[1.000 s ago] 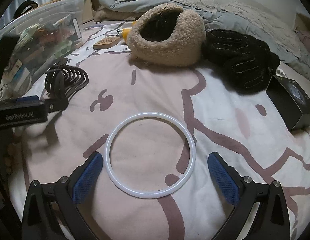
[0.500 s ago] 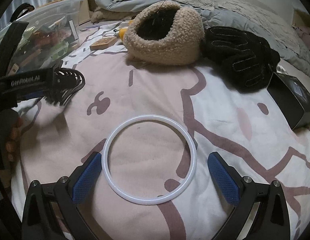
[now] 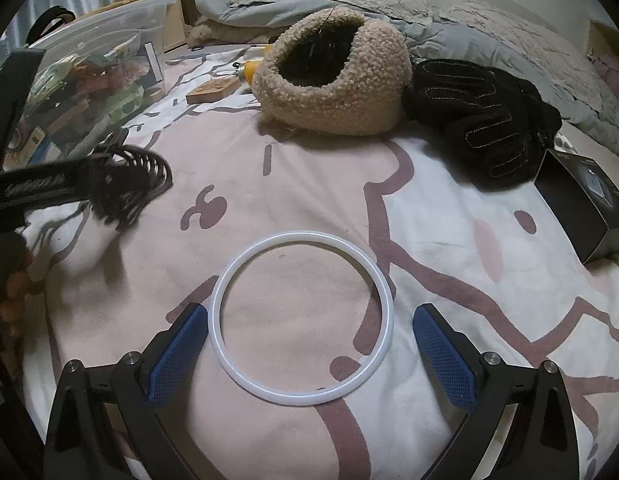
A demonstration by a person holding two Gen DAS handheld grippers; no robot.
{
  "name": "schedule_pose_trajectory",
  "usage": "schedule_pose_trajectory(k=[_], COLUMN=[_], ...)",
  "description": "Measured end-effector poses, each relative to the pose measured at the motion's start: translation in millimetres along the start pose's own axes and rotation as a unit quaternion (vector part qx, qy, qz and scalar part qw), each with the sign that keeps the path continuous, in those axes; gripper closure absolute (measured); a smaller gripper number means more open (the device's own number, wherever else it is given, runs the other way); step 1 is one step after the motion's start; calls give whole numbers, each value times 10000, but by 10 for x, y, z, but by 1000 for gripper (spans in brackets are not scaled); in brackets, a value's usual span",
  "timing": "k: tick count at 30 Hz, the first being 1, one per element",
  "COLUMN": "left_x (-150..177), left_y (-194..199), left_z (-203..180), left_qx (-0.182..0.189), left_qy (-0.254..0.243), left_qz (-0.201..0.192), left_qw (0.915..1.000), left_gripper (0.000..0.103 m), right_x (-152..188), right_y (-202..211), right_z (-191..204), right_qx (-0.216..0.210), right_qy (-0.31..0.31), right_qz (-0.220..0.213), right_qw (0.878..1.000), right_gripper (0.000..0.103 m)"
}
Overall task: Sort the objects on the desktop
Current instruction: 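Lift the claw clip with the left tool while the right tool grasps the white ring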
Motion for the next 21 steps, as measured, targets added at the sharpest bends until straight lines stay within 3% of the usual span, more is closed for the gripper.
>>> schedule_pose_trajectory(k=[8,13,17,21], left_x=[261,277,283,272], left_y=[124,98,96,87], left_z=[-205,-217,-217,-212], left_qx=[-83,-201,-190,-162], left_qy=[-694,-712,-663,-611], left_qz=[289,245,224,197], left_qw=[9971,9970,9974,9978], left_gripper=[14,11,10,11], right_x=[-23,-33,-28,-32], right_y=[9,-5,38,46], right_z=[-92,-44,-48,-71], right_qx=[-197,-55,-17,-36], right_qy=[-278,-168,-163,-201], right_qz=[-139,-76,-121,-116], right_qw=[9993,9998,9998,9997], right_gripper=[1,3,18,18])
Point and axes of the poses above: each gripper's, at about its wrist camera, not at the fingertips, and y roughly against the way its jaws point, z to its left, x to its underside, the point moved 1 cm from there along -y, roughly the way its jaws point, and after that the axes turned 5 degrees about z, right-handed, at the moved point
